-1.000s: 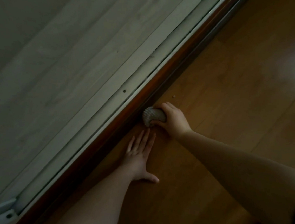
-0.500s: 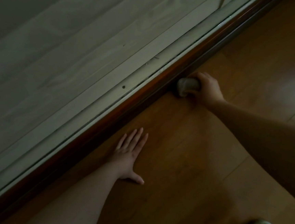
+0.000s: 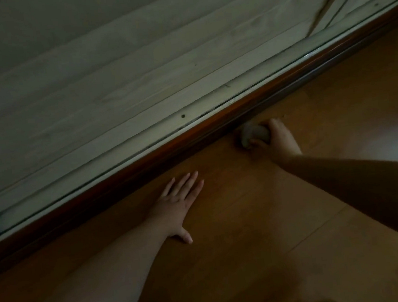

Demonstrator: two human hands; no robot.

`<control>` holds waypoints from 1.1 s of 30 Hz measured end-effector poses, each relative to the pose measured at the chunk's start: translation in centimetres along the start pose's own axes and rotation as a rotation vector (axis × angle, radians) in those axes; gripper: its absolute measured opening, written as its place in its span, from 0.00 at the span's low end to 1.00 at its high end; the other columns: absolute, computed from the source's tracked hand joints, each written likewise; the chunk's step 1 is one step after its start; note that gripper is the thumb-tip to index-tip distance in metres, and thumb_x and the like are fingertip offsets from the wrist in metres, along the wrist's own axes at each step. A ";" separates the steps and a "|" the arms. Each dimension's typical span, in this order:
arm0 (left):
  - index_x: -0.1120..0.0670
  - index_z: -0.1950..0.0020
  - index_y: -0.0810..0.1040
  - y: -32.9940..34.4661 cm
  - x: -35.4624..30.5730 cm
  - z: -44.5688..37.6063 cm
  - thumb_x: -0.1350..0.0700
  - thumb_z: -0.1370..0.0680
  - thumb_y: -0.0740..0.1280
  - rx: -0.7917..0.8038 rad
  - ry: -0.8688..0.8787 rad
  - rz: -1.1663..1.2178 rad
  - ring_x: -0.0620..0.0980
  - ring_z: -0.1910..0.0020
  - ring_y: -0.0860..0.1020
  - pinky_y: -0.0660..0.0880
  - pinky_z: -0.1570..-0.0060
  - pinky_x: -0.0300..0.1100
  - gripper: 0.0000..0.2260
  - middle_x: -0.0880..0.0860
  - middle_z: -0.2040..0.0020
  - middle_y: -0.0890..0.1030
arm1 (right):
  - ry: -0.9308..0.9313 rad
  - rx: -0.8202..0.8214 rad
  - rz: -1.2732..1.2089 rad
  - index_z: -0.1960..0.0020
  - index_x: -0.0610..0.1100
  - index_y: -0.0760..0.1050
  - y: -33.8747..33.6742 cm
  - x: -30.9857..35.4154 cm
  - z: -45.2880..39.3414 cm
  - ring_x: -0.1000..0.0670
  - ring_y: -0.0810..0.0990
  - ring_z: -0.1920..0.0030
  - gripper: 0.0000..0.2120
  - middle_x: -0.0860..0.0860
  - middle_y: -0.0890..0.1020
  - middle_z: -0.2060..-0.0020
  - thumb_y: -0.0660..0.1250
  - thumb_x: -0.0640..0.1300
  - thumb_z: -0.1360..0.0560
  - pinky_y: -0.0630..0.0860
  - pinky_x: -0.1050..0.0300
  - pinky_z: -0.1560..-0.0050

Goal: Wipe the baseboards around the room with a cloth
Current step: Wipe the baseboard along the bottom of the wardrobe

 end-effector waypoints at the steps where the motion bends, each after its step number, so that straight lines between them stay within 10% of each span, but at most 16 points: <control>1: 0.47 0.28 0.19 -0.1 -0.1 0.1 0.29 0.38 0.74 0.001 0.000 -0.004 0.51 0.29 0.21 0.26 0.31 0.51 0.68 0.49 0.31 0.15 | -0.029 0.017 0.001 0.37 0.47 0.71 0.8 1.1 0.5 0.54 0.73 0.46 0.21 0.54 0.72 0.46 0.72 0.52 0.27 0.71 0.59 0.47; 12: 0.50 0.28 0.19 1.0 0.0 0.4 0.25 0.37 0.69 -0.043 -0.020 -0.071 0.54 0.22 0.34 0.31 0.28 0.50 0.66 0.52 0.23 0.26 | -0.180 0.089 -0.210 0.40 0.46 0.74 9.9 10.0 3.5 0.51 0.75 0.42 0.20 0.49 0.77 0.43 0.75 0.48 0.29 0.73 0.58 0.41; 22: 0.46 0.22 0.29 0.4 0.4 1.8 0.25 0.35 0.68 -0.061 0.059 0.008 0.47 0.24 0.30 0.36 0.26 0.46 0.60 0.46 0.23 0.26 | 0.287 -0.151 -0.056 0.36 0.41 0.73 -8.5 -2.0 -2.4 0.44 0.78 0.40 0.24 0.43 0.79 0.42 0.75 0.48 0.28 0.75 0.46 0.38; 33: 0.49 0.23 0.25 0.6 0.4 0.9 0.22 0.29 0.54 -0.111 -0.030 0.004 0.48 0.23 0.30 0.30 0.28 0.47 0.53 0.48 0.24 0.24 | -0.067 0.008 -0.170 0.37 0.44 0.74 1.6 6.3 3.8 0.49 0.77 0.43 0.23 0.48 0.77 0.43 0.76 0.48 0.29 0.76 0.52 0.42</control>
Point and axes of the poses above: each hand's wrist, its own z-axis away from the middle knuckle, its own y-axis out of the palm, x = y × z, the point moved 5 cm from there along -z, towards the middle knuckle
